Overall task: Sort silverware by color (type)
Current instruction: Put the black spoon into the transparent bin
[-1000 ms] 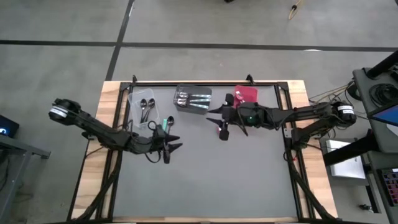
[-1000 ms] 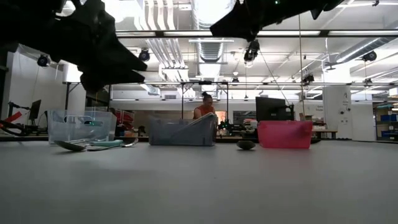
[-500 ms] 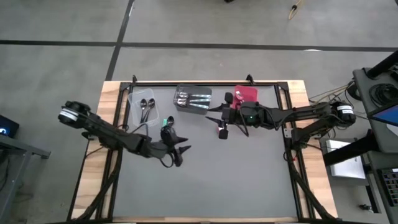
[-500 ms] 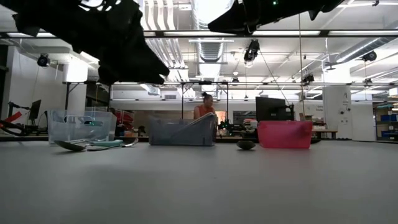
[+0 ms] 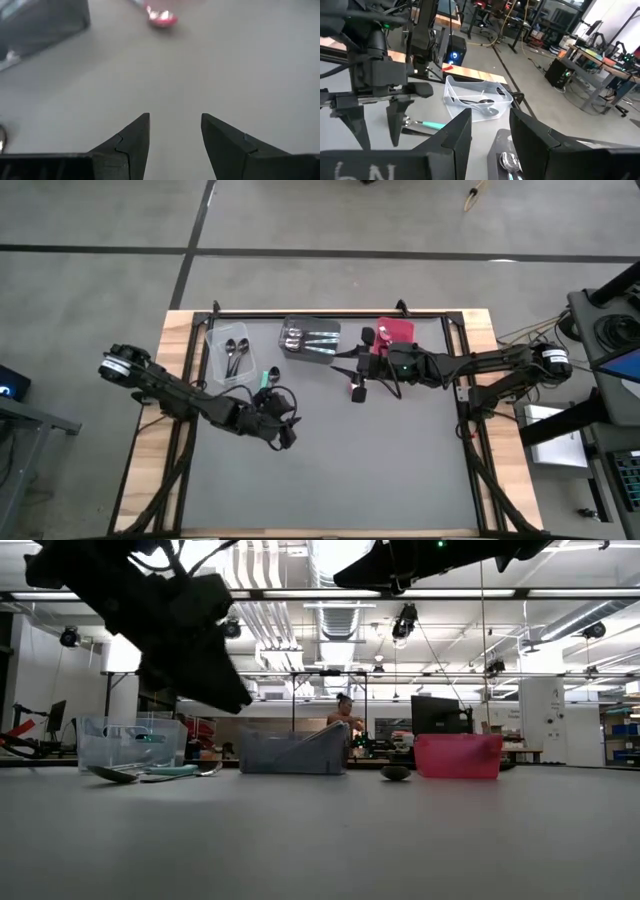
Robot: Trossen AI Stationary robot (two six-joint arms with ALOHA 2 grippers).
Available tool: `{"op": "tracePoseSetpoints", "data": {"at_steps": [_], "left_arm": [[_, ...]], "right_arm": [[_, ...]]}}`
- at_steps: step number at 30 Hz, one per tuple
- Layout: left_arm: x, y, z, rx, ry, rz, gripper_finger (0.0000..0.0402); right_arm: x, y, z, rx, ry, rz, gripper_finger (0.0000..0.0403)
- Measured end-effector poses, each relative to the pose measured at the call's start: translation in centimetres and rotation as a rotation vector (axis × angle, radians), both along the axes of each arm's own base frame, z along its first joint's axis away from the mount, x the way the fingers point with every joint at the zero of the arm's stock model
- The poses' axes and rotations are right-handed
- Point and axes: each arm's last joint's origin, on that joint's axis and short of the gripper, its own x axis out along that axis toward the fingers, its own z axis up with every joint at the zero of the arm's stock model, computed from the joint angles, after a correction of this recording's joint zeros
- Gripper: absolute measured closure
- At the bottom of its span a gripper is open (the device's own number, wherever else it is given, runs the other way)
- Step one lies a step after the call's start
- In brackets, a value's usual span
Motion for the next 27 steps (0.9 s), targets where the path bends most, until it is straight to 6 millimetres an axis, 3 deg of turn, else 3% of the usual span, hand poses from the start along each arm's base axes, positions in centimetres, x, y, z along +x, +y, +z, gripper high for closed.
{"op": "tracePoseSetpoints", "data": {"at_steps": [9,16,27], "left_arm": [[-2.3,0.3,-1.4,-0.179,0.249,0.079,0.0242],[-4.2,1.0,-2.1,-0.190,0.427,0.200,0.0242],[-3.7,2.6,-1.9,-0.111,0.351,0.336,0.0242]], "right_arm": [[0.0,0.0,0.0,0.000,0.002,0.000,0.0278],[0.0,0.0,0.0,-0.004,0.002,0.001,0.0278],[0.0,0.0,0.0,-0.003,0.002,0.000,0.0278]]}}
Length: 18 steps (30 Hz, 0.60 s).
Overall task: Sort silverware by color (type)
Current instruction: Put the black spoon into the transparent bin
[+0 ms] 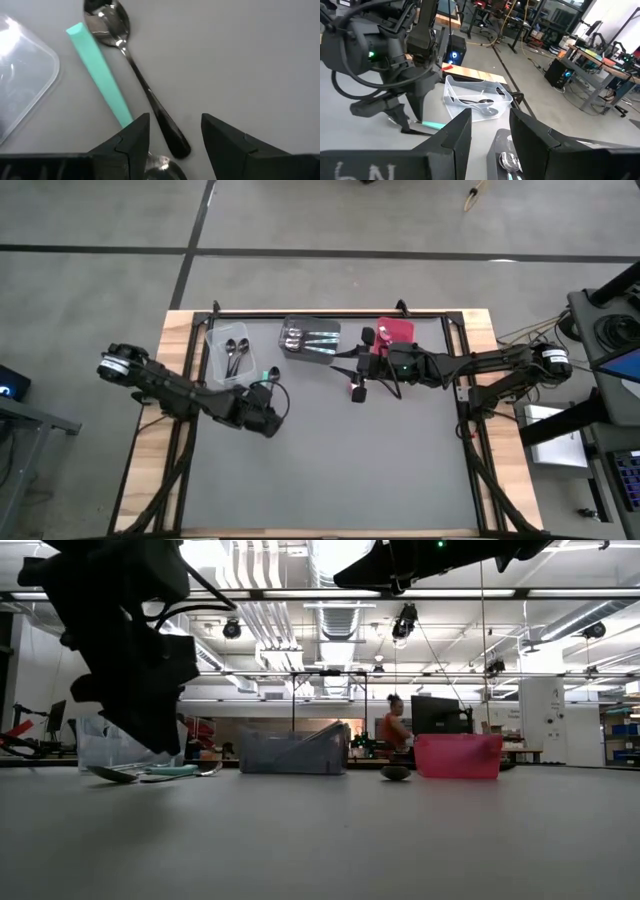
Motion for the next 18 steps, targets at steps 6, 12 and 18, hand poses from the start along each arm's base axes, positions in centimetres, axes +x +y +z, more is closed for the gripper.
{"op": "tracePoseSetpoints", "data": {"at_steps": [6,12,18], "left_arm": [[0.23,0.65,0.03,-0.006,-0.025,0.057,0.0245],[0.33,0.80,0.12,0.041,-0.050,0.075,0.0249],[0.46,0.94,0.01,0.141,-0.053,0.068,0.0249]], "right_arm": [[0.00,0.00,0.01,-0.001,0.000,0.000,0.0278],[0.00,0.00,0.01,-0.009,0.002,0.001,0.0278],[0.00,0.00,0.01,-0.014,0.004,0.002,0.0278]]}}
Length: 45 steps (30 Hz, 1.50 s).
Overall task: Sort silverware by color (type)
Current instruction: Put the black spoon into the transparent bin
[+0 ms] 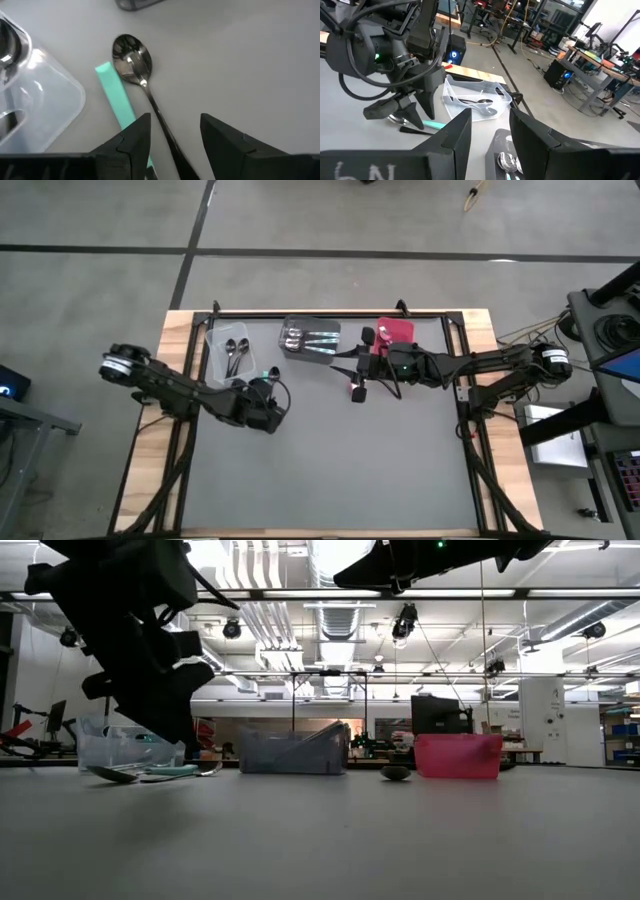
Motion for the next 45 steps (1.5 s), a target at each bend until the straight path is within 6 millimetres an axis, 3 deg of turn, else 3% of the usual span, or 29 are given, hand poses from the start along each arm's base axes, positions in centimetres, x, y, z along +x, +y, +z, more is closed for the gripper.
{"op": "tracePoseSetpoints", "data": {"at_steps": [17,34,45], "left_arm": [[2.1,-0.5,-4.7,0.084,0.114,0.031,0.0249],[4.1,-1.0,-3.0,0.015,0.082,0.031,0.0249],[3.3,-0.5,-2.3,0.005,0.185,0.118,0.0243]], "right_arm": [[0.0,0.0,0.0,0.018,-0.007,-0.003,0.0278],[0.0,0.0,0.0,0.018,0.000,-0.003,0.0278],[0.0,0.0,-0.1,0.007,0.007,-0.002,0.0278]]}}
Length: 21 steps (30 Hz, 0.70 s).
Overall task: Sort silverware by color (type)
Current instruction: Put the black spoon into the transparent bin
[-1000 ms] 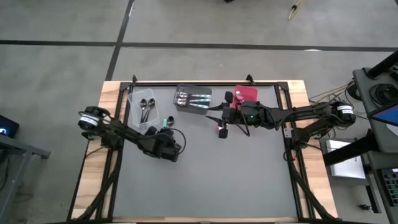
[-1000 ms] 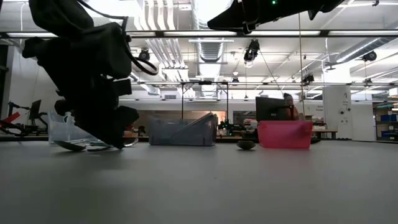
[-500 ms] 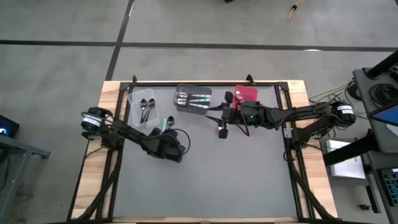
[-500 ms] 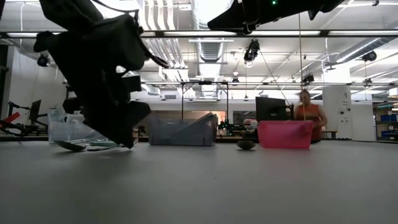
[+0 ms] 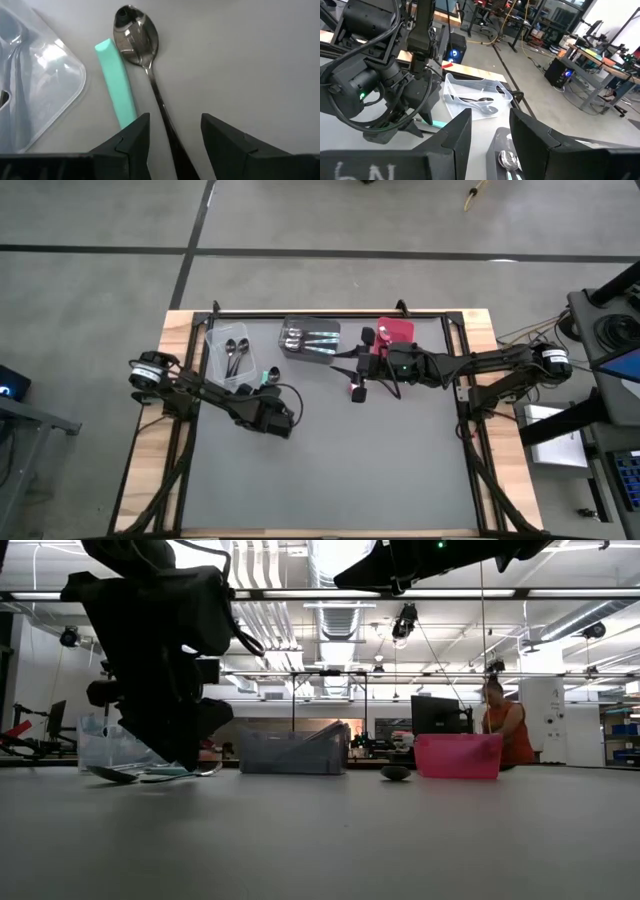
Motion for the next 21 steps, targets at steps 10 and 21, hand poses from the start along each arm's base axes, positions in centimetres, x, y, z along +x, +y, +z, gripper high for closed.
{"op": "tracePoseSetpoints", "data": {"at_steps": [10,21], "left_arm": [[0.0,0.1,-0.1,0.000,0.005,-0.006,0.0189],[0.1,1.2,-0.3,-0.010,-0.051,0.100,0.0200]], "right_arm": [[0.0,0.0,0.0,0.001,0.000,0.000,0.0278],[0.0,0.0,0.0,0.003,-0.001,-0.001,0.0278]]}}
